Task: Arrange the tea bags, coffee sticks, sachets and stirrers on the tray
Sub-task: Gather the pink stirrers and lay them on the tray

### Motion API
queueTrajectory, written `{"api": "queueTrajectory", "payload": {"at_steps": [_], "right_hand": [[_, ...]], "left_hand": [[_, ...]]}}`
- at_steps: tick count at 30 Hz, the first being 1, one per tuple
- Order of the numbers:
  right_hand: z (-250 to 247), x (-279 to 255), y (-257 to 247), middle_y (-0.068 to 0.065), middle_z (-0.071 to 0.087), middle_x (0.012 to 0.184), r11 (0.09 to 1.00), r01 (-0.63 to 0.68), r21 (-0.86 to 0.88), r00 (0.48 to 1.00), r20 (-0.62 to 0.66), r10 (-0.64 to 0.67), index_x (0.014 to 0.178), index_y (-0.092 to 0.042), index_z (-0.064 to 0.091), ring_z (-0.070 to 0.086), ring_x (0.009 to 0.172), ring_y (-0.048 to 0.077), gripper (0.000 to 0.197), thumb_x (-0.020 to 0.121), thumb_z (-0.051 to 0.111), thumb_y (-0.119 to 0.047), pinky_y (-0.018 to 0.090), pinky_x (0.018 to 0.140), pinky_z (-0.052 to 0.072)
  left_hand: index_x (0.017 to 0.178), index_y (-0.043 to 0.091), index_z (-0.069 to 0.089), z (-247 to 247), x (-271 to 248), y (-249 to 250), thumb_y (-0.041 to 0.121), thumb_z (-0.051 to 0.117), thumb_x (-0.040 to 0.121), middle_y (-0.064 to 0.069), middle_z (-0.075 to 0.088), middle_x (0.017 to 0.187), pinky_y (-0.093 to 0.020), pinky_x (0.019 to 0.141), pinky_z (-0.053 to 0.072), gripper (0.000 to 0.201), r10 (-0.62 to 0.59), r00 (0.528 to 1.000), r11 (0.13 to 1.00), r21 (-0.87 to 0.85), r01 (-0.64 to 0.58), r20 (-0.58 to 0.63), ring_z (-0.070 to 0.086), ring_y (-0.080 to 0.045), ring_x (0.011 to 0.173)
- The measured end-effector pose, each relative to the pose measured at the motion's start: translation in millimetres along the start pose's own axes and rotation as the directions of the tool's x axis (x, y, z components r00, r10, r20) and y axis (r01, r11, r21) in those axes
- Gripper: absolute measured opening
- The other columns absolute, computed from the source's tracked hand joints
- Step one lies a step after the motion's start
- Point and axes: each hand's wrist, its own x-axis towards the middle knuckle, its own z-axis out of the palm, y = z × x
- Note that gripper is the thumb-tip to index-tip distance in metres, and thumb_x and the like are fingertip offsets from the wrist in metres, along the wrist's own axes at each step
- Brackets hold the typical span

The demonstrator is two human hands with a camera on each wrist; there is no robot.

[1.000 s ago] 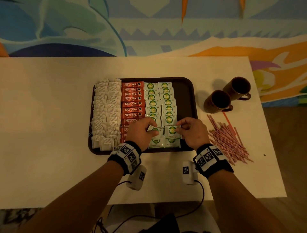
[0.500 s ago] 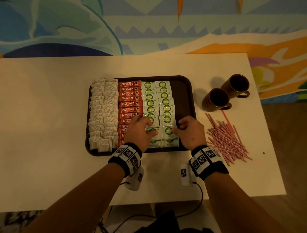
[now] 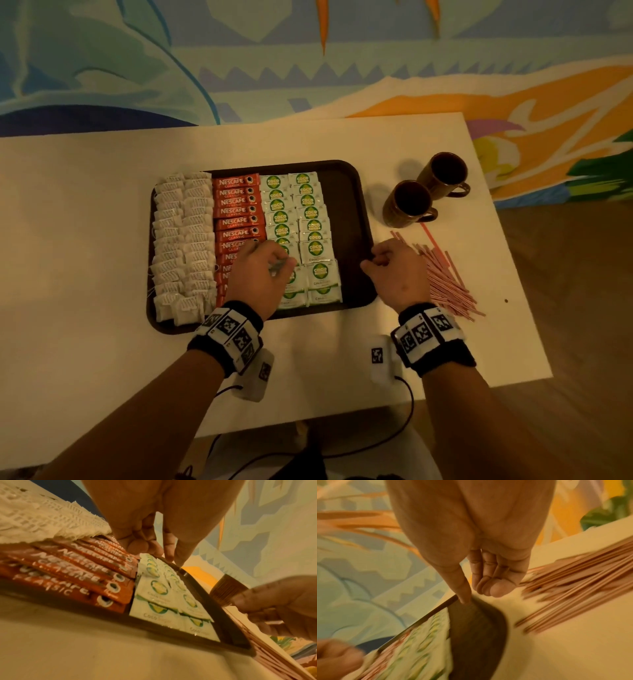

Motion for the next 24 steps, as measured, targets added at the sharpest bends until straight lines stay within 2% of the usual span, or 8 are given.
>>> {"api": "queueTrajectory", "payload": {"at_steps": [3,5,7,9,12,16,20,24], "right_hand": [[-35.4,3.8,35.3,0.003,0.068,0.109,0.993,-0.101,-0.054,0.989,-0.112,0.094,0.120,-0.017,0.066,0.064,0.107,0.026,0.044,0.081,0.083,-0.028,0.041,0.092,0.055],[-55.9,3.9,58.9,0.006,0.061,0.120,0.973,-0.148,-0.178,0.981,-0.149,0.122,0.126,-0.016,0.060,0.056,0.116,0.030,0.065,0.074,0.087,-0.044,0.046,0.099,0.051],[-69.3,2.2,75.1,0.013,0.052,0.136,0.931,-0.165,-0.326,0.985,-0.109,0.136,0.138,-0.014,0.051,0.045,0.127,0.036,0.085,0.070,0.088,-0.049,0.052,0.106,0.044],[-74.6,0.0,84.5,0.014,0.042,0.147,0.891,-0.168,-0.422,0.985,-0.039,0.168,0.146,-0.017,0.041,0.038,0.135,0.038,0.104,0.065,0.087,-0.061,0.057,0.110,0.037],[-69.2,-2.4,93.3,0.012,0.037,0.149,0.861,-0.122,-0.493,0.988,0.022,0.153,0.148,-0.021,0.033,0.035,0.138,0.038,0.115,0.058,0.086,-0.070,0.061,0.111,0.034],[-66.3,-2.9,102.2,0.010,0.043,0.140,0.850,-0.042,-0.525,0.999,0.007,0.054,0.142,-0.021,0.042,0.041,0.130,0.035,0.097,0.066,0.079,-0.070,0.058,0.104,0.043],[-65.9,-5.6,109.6,0.009,0.055,0.125,0.859,0.052,-0.509,0.998,0.000,-0.061,0.131,-0.020,0.055,0.052,0.115,0.031,0.059,0.087,0.067,-0.058,0.050,0.092,0.051],[-61.7,-7.7,113.0,0.011,0.059,0.120,0.871,0.105,-0.479,0.993,0.005,-0.117,0.131,-0.014,0.057,0.055,0.112,0.032,0.044,0.099,0.058,-0.045,0.047,0.089,0.054]], "left_hand": [[0.088,0.023,0.067,-4.8,-1.2,12.6,0.022,0.074,0.089,0.002,0.060,0.092,-0.019,0.071,0.038,0.007,0.052,0.998,0.999,-0.013,-0.053,-0.035,0.052,-0.006,0.078],[0.088,0.026,0.065,-5.7,-2.2,19.4,0.021,0.072,0.090,0.003,0.060,0.091,-0.014,0.069,0.034,0.009,0.081,0.996,0.997,-0.016,-0.082,-0.027,0.050,-0.002,0.075],[0.089,0.028,0.064,-4.7,-3.4,24.1,0.022,0.071,0.091,0.002,0.060,0.093,-0.012,0.066,0.034,0.009,0.097,0.995,0.995,-0.019,-0.097,-0.010,0.050,-0.001,0.072],[0.090,0.028,0.065,-2.1,-5.4,28.5,0.024,0.070,0.092,0.002,0.059,0.095,-0.021,0.066,0.041,0.007,0.097,0.995,0.995,-0.036,-0.096,0.009,0.051,-0.003,0.069],[0.093,0.027,0.066,2.1,-11.3,38.4,0.024,0.069,0.093,0.004,0.058,0.096,-0.026,0.068,0.047,0.005,0.090,0.995,0.995,-0.052,-0.088,0.038,0.053,-0.006,0.073],[0.094,0.026,0.067,6.5,-19.2,47.2,0.023,0.068,0.094,0.008,0.059,0.094,-0.018,0.065,0.041,0.004,0.131,0.990,0.991,-0.004,-0.131,0.055,0.054,-0.004,0.075],[0.094,0.031,0.065,11.8,-25.8,50.8,0.025,0.067,0.094,0.007,0.060,0.097,-0.024,0.066,0.045,0.006,0.119,0.990,0.993,-0.006,-0.118,0.083,0.059,-0.008,0.075],[0.094,0.029,0.066,15.1,-33.4,57.3,0.023,0.067,0.094,0.006,0.060,0.096,-0.023,0.064,0.045,0.006,0.120,0.988,0.993,-0.001,-0.120,0.101,0.059,-0.009,0.072]]}}
